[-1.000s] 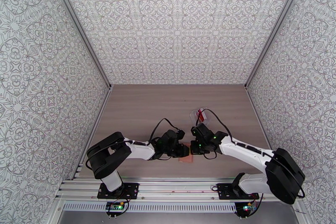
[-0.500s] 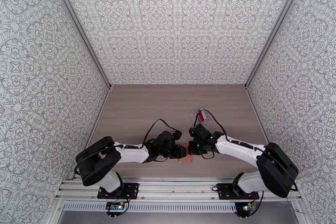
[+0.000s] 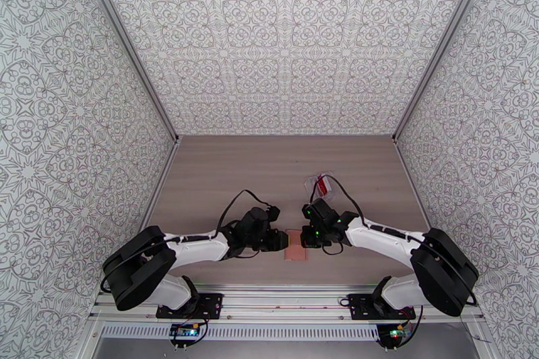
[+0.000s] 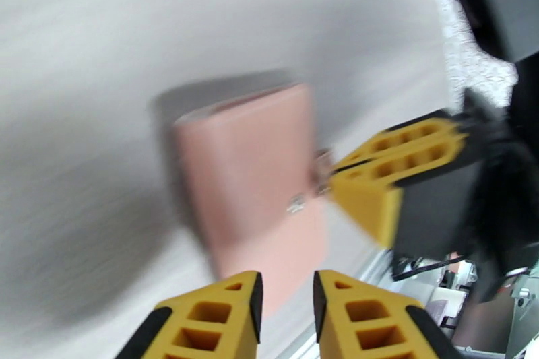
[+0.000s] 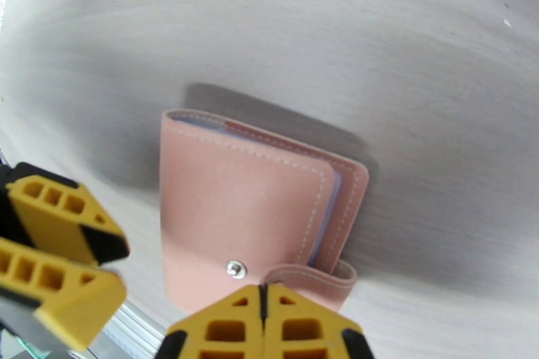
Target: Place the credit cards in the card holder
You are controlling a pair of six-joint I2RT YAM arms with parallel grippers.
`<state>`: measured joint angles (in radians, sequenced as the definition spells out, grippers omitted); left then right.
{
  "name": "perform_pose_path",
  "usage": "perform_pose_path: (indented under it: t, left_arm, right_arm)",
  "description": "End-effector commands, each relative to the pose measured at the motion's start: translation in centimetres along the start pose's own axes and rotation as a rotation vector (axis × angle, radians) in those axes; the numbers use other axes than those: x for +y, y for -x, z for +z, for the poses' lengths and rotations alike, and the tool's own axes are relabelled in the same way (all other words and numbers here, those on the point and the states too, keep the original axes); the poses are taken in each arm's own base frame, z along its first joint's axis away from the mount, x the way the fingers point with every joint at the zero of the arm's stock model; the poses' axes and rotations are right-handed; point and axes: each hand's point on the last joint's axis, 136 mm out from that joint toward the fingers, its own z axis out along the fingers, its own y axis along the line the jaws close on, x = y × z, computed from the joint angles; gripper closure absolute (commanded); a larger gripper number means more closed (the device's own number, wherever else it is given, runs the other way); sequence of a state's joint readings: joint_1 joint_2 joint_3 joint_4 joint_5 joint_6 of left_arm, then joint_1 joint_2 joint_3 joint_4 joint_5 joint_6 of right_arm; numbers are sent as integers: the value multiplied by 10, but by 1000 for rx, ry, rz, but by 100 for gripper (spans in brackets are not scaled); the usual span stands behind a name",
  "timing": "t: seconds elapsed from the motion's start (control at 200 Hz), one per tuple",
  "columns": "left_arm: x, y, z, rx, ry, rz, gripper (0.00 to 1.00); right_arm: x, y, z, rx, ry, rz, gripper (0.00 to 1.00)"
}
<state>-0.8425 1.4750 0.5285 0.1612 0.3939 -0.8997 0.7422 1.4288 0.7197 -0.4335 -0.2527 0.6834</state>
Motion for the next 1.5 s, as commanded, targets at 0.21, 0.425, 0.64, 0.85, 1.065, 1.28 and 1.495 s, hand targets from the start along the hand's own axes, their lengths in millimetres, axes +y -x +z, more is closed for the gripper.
perform_pose_path:
  t: [0.21,0.425,0.64,0.85,1.065,1.28,1.495]
  left_arm:
    - [14,-13,10,31,78,36,65]
    - [17,-16,18,45,86,36,65]
    - [15,-18,23,57,86,42,65]
    - [16,-19,24,61,99,46,65]
    - [15,-19,24,66,101,51,65]
    - [15,-18,26,71,107,55,66]
    - [14,-18,26,69,110,58,67]
  right_arm:
    - [1,-3,-4,3,4,-7,100]
    - [-1,-3,-8,-7,-6,-13,100]
    - [0,-2,-14,-19,-6,-21,100]
    - [-2,0,-21,-37,-28,-32,100]
    - [1,1,-23,-34,-23,-46,100]
    - [8,4,-20,-20,-1,-69,100]
    - [16,7,-13,-7,28,-83,100]
